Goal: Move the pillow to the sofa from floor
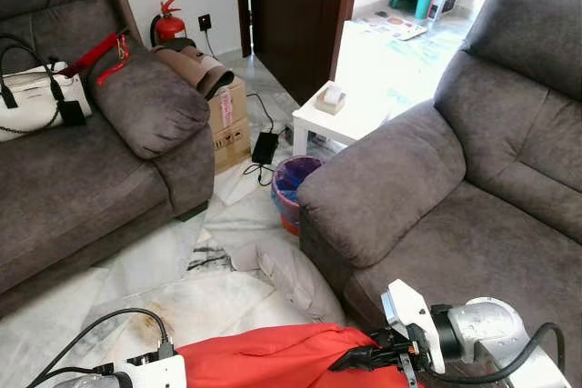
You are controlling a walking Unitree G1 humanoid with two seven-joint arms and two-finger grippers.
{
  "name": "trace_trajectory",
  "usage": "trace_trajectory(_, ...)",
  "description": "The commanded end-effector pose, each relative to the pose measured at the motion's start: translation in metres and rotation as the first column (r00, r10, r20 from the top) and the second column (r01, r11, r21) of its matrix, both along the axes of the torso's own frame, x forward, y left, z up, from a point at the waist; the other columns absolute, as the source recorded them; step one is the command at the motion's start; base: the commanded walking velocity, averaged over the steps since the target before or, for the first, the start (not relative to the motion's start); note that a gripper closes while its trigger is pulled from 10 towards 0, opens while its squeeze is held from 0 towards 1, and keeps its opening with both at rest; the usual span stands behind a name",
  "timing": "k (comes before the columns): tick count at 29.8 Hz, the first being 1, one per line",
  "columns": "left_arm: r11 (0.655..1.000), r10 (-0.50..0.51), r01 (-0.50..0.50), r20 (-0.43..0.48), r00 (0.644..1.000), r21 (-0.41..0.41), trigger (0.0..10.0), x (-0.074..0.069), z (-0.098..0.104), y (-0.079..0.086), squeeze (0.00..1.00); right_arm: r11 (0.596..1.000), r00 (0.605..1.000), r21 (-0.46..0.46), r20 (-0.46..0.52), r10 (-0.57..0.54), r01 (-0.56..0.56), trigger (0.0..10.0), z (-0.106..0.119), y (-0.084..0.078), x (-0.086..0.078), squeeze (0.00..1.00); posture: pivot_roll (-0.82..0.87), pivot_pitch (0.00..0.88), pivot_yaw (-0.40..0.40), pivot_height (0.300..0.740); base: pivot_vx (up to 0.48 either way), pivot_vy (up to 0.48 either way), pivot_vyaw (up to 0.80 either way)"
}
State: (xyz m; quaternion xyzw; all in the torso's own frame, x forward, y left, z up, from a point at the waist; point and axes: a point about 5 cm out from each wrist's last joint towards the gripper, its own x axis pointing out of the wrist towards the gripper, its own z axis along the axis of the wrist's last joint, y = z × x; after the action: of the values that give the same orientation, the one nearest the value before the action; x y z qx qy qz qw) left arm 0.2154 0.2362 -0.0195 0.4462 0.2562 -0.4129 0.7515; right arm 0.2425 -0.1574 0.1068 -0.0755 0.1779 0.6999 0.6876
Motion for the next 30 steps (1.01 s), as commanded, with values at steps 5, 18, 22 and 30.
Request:
trace_trajectory(5,1.000,-0.002,0.002,-0.017,1.000,0.025,0.0,-0.003,-0.004,0.004,0.00,0.996,0.997,0.079,0.065,0.042,-0.047,10.0,0.017,0.008,0.000,0.00,0.11,0.146,-0.011,0.740,0.000,0.000,0.00)
trace_trajectory(18,1.000,0.010,-0.010,0.009,1.000,0.017,0.0,0.000,-0.002,0.002,0.00,0.994,0.998,0.100,0.043,0.045,-0.050,10.0,0.012,0.014,-0.006,0.00,0.13,0.157,-0.010,0.740,0.000,0.000,0.00)
trace_trajectory(22,1.000,0.019,-0.019,0.018,1.000,-0.004,0.0,0.002,-0.002,-0.001,0.00,0.994,0.998,0.103,0.042,0.043,-0.047,10.0,0.012,0.014,-0.003,0.00,0.14,0.152,-0.018,0.740,0.000,0.000,0.00)
trace_trajectory(30,0.999,0.033,-0.031,0.041,0.999,-0.040,0.0,0.008,0.003,-0.006,0.00,0.991,0.999,0.126,0.033,0.037,-0.041,10.0,0.012,0.015,0.000,0.00,0.14,0.146,-0.021,0.740,0.000,0.000,0.00)
